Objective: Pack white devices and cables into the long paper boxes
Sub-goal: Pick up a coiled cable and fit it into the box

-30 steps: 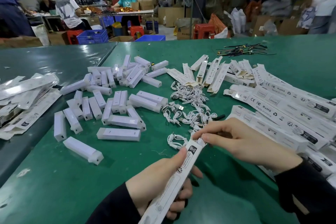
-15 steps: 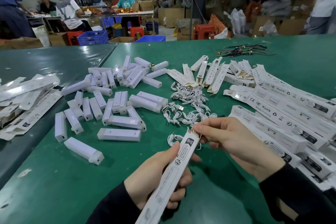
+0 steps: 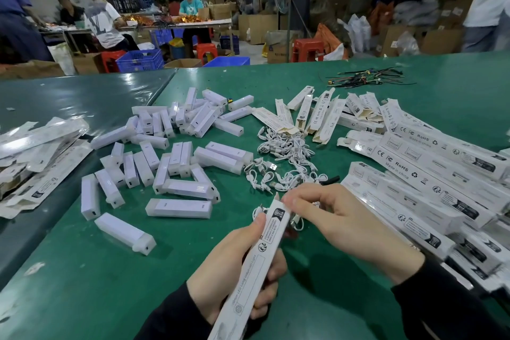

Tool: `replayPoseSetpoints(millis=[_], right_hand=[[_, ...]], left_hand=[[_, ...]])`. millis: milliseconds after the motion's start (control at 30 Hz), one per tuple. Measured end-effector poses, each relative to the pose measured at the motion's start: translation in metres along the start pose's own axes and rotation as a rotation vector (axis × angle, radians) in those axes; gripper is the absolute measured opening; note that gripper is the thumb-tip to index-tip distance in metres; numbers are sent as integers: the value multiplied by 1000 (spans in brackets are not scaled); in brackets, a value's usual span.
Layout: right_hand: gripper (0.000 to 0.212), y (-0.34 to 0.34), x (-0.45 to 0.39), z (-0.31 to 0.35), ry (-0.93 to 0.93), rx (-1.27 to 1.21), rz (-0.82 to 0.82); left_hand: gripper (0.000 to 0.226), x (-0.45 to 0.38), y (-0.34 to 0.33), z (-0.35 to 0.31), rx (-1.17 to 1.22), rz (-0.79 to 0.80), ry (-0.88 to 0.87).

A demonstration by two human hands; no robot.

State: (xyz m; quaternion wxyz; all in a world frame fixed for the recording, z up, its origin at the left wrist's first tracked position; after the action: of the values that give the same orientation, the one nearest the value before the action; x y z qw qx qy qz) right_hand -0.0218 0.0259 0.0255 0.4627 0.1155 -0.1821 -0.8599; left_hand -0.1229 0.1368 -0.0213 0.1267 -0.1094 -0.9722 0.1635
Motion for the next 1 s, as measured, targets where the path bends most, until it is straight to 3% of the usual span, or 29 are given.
replayPoseSetpoints(millis=[133, 200, 300, 400, 500, 600, 800, 900, 1000], right_hand=[[13, 2, 0, 4, 71, -18, -54], [21, 3, 0, 3, 77, -6, -79], [35, -3, -2, -2, 16, -32, 53], [30, -10, -3, -6, -32, -42, 140], [9, -10, -5, -8, -34, -120, 21], [20, -7, -6, -13, -44, -226, -130], [25, -17, -5, -5, 26, -396, 19], [32, -19, -6, -11, -30, -464, -62], [18, -25, -8, -16, -104, -649, -157]], left_hand=[[55, -2, 2, 2, 28, -8, -23], [59, -1, 0, 1, 48, 9, -25], [63, 0, -8, -1, 69, 73, 7], [56, -6, -6, -2, 66, 45, -28], [40, -14, 5, -7, 6, -120, -122], [37, -8, 1, -8, 19, -137, -232], [24, -1, -3, -11, -9, -91, -321], [21, 0, -4, -10, -10, -98, -322], [23, -2, -3, -8, -17, -121, -320]])
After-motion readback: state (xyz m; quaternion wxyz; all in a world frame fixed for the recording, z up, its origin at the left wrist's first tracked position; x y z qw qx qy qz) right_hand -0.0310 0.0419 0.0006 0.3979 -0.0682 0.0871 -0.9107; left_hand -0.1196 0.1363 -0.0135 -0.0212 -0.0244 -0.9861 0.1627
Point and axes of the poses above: each hand's wrist, its own x-axis away from the middle knuckle, its own y-axis out of the back of the hand, z = x × y, the point moved 4 cm from there along -x, towards the middle knuckle, and after that the axes turned 10 degrees about z, right-handed, at the moved point
